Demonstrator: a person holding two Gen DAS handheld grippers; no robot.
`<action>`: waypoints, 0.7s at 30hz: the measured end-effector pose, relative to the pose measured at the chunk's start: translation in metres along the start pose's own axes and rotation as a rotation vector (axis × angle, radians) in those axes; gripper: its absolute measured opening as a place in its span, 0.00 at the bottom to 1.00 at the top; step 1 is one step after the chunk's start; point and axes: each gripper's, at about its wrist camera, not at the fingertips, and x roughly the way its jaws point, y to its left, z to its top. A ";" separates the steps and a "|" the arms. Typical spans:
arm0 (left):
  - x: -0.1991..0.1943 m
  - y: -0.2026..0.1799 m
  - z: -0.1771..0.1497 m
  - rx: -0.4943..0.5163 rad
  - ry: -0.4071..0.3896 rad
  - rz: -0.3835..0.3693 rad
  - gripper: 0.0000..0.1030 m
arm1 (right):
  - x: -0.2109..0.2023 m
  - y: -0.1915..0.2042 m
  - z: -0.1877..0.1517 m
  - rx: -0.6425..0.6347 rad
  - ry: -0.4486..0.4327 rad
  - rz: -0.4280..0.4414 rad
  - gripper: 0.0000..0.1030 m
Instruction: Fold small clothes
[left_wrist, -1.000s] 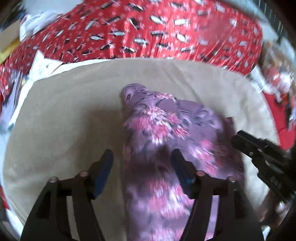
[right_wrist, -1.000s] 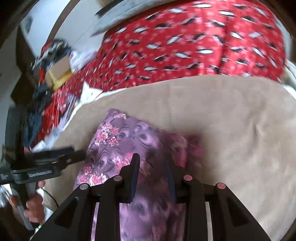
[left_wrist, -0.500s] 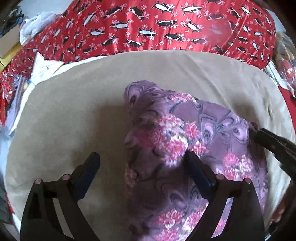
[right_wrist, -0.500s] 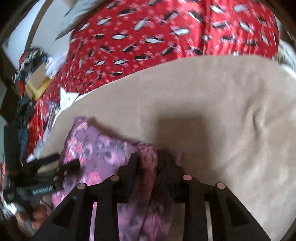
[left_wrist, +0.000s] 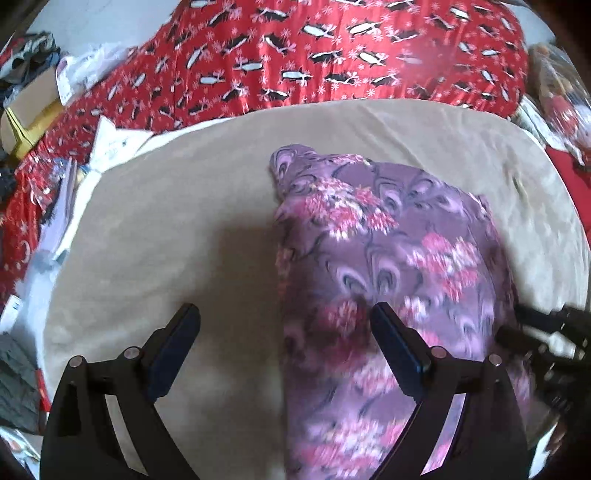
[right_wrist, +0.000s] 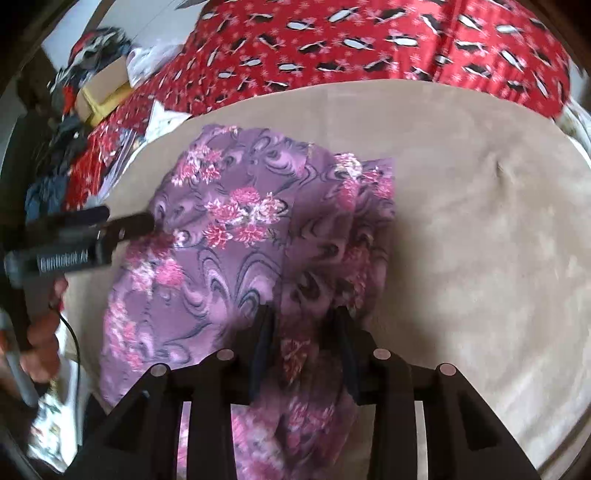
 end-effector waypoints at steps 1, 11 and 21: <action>-0.003 0.002 -0.004 0.003 0.000 -0.009 0.92 | -0.006 0.002 -0.001 -0.006 -0.004 -0.001 0.35; 0.018 0.034 -0.050 -0.151 0.182 -0.218 0.92 | -0.016 0.002 -0.042 0.004 0.016 0.042 0.26; 0.014 0.038 -0.059 -0.166 0.192 -0.232 0.92 | -0.014 -0.011 -0.040 0.086 0.023 0.014 0.28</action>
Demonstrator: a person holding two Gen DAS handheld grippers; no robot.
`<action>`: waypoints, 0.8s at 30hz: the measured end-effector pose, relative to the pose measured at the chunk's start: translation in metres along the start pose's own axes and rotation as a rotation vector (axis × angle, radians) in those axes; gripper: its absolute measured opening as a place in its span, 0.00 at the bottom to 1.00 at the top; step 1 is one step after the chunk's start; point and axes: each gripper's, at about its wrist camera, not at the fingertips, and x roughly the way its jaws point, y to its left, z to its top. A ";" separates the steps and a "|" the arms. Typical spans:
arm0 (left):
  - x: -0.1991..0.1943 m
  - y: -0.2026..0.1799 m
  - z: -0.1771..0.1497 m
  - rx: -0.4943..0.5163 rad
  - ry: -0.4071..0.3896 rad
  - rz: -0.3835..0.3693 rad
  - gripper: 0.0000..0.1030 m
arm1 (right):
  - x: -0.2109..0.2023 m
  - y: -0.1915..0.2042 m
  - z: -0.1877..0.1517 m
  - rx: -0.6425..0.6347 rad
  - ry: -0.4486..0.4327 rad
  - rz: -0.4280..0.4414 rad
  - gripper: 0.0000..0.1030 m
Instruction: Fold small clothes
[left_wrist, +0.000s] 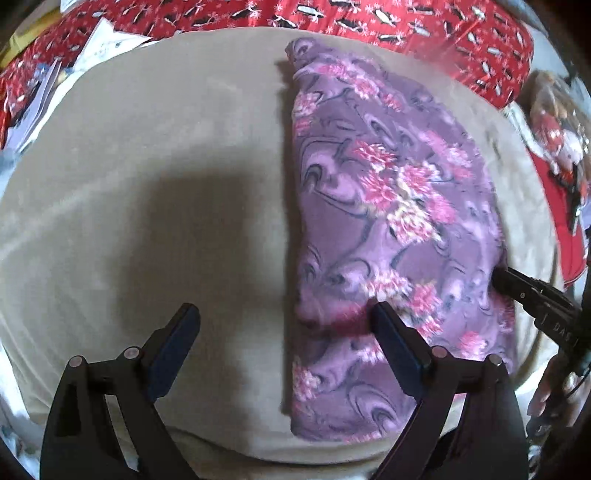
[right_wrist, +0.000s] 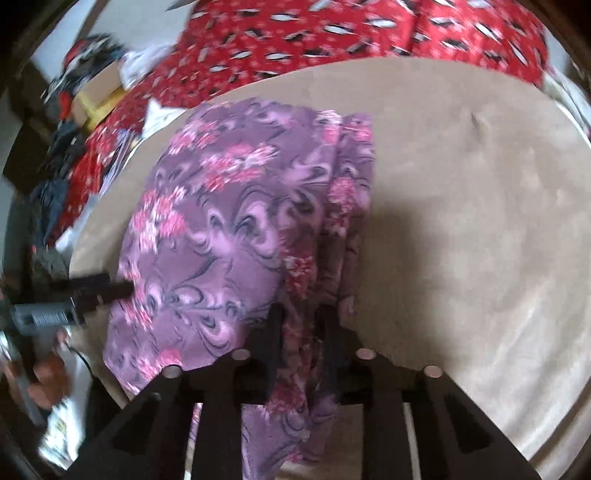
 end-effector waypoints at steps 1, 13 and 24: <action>-0.005 -0.001 -0.002 0.009 -0.012 -0.003 0.92 | -0.006 0.000 0.000 0.014 0.002 0.010 0.30; 0.019 -0.009 -0.025 0.019 0.050 0.035 0.95 | -0.016 0.008 -0.035 -0.015 0.045 -0.073 0.47; 0.027 -0.011 -0.024 -0.032 0.003 0.035 1.00 | -0.004 0.008 -0.041 -0.032 0.067 -0.160 0.71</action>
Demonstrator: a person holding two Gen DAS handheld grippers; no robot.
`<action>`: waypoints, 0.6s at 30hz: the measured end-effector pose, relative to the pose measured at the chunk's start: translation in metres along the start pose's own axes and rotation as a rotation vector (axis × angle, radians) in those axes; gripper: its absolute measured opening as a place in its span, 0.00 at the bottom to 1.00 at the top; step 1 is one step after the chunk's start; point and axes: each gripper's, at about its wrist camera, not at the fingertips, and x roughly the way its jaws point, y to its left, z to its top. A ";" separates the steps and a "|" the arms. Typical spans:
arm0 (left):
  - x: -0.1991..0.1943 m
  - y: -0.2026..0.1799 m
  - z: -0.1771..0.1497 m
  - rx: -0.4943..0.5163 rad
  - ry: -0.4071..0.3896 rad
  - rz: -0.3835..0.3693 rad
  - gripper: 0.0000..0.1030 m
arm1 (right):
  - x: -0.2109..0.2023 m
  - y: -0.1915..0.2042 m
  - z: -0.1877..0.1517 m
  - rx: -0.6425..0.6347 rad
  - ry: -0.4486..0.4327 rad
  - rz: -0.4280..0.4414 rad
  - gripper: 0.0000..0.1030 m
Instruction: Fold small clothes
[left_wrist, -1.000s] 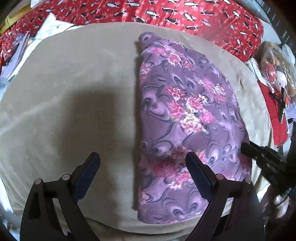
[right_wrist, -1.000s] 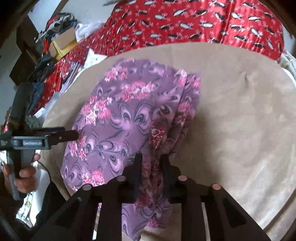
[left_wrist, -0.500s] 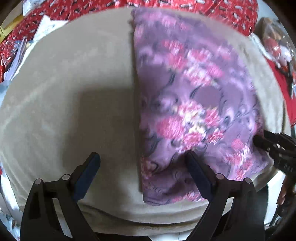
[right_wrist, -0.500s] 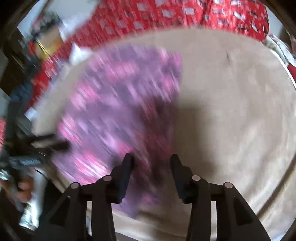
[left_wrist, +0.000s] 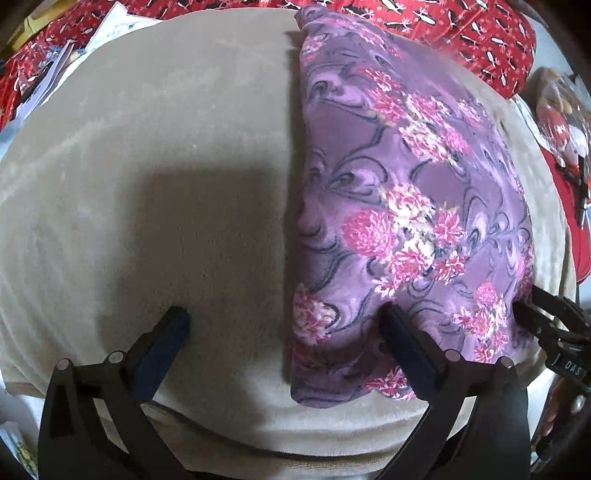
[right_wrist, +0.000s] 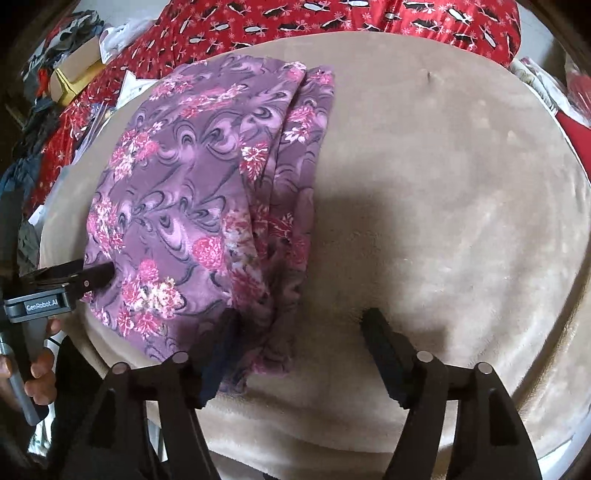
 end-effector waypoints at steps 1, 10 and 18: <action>-0.001 0.000 -0.001 -0.004 -0.003 -0.001 1.00 | 0.000 0.000 -0.002 0.000 -0.002 -0.001 0.73; -0.016 0.018 -0.024 -0.023 -0.056 -0.021 1.00 | 0.005 0.004 -0.008 0.002 -0.011 -0.012 0.80; -0.025 0.021 -0.023 -0.021 -0.022 -0.020 1.00 | 0.002 0.009 0.009 -0.075 0.087 -0.047 0.80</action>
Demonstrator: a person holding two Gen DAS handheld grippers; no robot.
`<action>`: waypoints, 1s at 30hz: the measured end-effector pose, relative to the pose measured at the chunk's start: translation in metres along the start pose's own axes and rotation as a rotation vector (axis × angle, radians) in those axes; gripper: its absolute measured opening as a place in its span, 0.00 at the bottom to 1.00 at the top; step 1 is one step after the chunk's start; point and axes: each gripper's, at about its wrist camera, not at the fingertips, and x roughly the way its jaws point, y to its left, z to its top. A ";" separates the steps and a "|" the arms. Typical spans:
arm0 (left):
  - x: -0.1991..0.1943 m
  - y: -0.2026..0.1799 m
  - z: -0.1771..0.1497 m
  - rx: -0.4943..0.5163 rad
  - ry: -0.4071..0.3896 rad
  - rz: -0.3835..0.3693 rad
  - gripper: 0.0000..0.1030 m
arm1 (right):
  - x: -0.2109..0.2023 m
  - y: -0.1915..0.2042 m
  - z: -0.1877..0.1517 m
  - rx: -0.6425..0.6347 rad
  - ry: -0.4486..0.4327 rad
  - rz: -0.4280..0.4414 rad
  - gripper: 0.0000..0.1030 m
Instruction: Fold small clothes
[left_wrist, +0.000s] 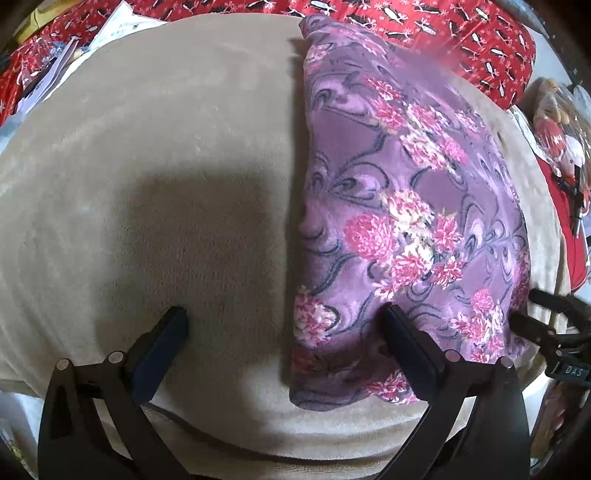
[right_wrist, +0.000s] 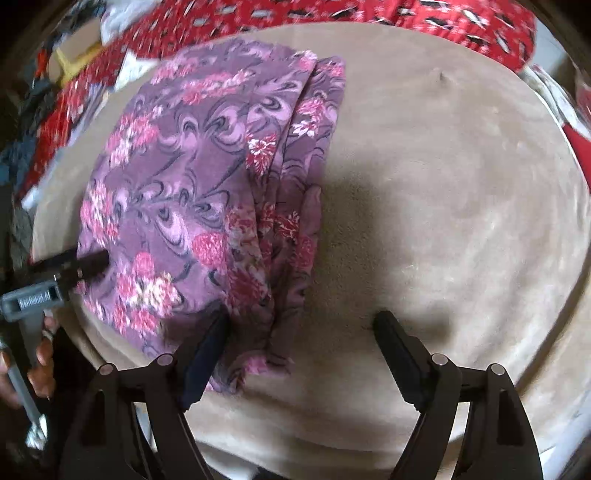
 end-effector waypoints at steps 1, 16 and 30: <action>-0.003 0.000 0.002 0.001 -0.001 0.001 1.00 | -0.004 0.001 0.002 -0.038 0.015 -0.034 0.81; -0.075 -0.025 -0.024 0.157 -0.247 0.155 1.00 | -0.090 0.019 -0.052 -0.192 -0.276 -0.169 0.91; -0.082 -0.050 -0.047 0.274 -0.257 0.114 1.00 | -0.106 0.025 -0.062 -0.080 -0.374 -0.073 0.92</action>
